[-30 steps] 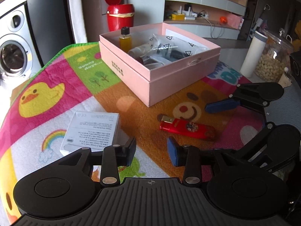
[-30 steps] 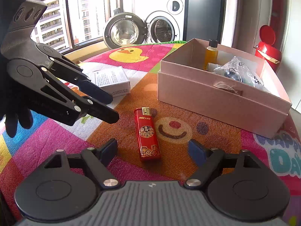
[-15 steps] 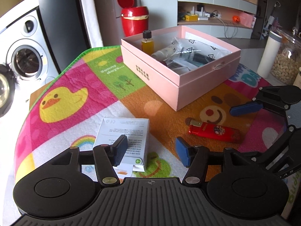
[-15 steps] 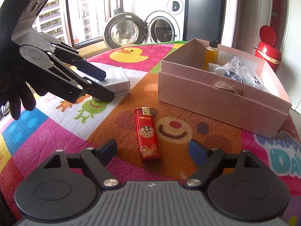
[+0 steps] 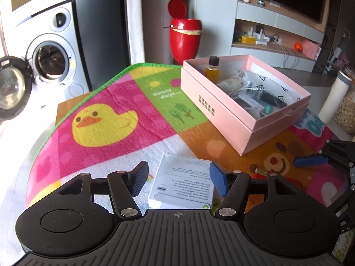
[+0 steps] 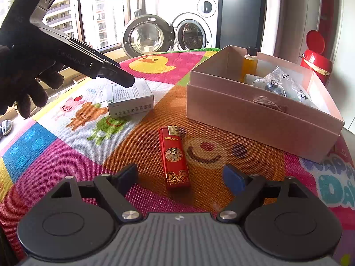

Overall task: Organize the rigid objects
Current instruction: 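Grasp the white printed charger box with the left gripper, then lift the white charger box with left while right grasps the red lighter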

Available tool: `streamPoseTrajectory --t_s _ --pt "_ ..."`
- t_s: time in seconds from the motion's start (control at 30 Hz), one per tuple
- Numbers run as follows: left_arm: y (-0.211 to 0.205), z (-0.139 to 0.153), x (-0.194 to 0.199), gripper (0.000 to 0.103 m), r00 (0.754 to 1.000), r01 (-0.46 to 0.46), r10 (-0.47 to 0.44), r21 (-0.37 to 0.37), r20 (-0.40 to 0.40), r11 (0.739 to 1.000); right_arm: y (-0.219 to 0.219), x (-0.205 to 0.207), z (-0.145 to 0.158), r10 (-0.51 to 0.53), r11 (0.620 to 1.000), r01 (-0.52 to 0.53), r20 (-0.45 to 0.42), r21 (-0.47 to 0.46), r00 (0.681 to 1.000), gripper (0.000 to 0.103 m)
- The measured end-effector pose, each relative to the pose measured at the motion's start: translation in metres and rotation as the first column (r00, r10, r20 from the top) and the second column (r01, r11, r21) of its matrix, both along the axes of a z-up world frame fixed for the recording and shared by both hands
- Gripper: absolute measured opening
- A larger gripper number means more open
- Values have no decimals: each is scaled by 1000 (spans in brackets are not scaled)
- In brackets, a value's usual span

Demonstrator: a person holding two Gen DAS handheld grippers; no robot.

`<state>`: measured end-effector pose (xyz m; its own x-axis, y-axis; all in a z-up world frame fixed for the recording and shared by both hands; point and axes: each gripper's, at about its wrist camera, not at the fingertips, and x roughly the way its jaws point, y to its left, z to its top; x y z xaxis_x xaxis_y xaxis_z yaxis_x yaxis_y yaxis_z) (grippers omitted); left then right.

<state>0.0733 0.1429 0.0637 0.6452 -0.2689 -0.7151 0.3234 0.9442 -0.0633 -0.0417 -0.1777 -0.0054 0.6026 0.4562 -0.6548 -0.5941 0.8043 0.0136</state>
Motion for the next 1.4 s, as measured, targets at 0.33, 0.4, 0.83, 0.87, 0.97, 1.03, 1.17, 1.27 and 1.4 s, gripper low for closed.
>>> streamPoseTrajectory --t_s 0.33,0.4,0.83,0.87,0.97,1.03,1.17,1.27,1.4 --pt "-3 -20 3 66 992 33 -47 -116 -120 993 0 0 0 1 1000 -1 0 -1 1000 86" --pt "-12 -22 -2 70 994 50 -59 -90 -97 995 1 1 -1 1 1000 -1 1 -2 1000 86" --pt "-47 -19 -22 74 996 84 -84 57 9 995 1 1 -1 1 1000 -1 1 -2 1000 87" --pt "-49 -19 -23 74 996 92 -93 68 8 993 1 1 -1 1 1000 -1 1 -2 1000 87" --pt "-50 -20 -23 74 995 101 -102 52 10 993 1 1 -1 2 1000 -2 1 -2 1000 87" --pt "-48 -21 -20 75 995 96 -96 28 1 995 1 0 -1 1 1000 -1 1 -2 1000 87" --pt "-49 -21 -18 73 996 84 -84 21 6 996 1 0 -1 1 1000 -1 1 -2 1000 87" --pt "-50 -21 -20 73 996 92 -92 21 7 996 1 0 -1 1 1000 -1 1 -2 1000 87" --pt "-49 -22 -17 73 996 93 -93 -5 -3 996 1 0 -1 1 1000 -1 1 -2 1000 87"
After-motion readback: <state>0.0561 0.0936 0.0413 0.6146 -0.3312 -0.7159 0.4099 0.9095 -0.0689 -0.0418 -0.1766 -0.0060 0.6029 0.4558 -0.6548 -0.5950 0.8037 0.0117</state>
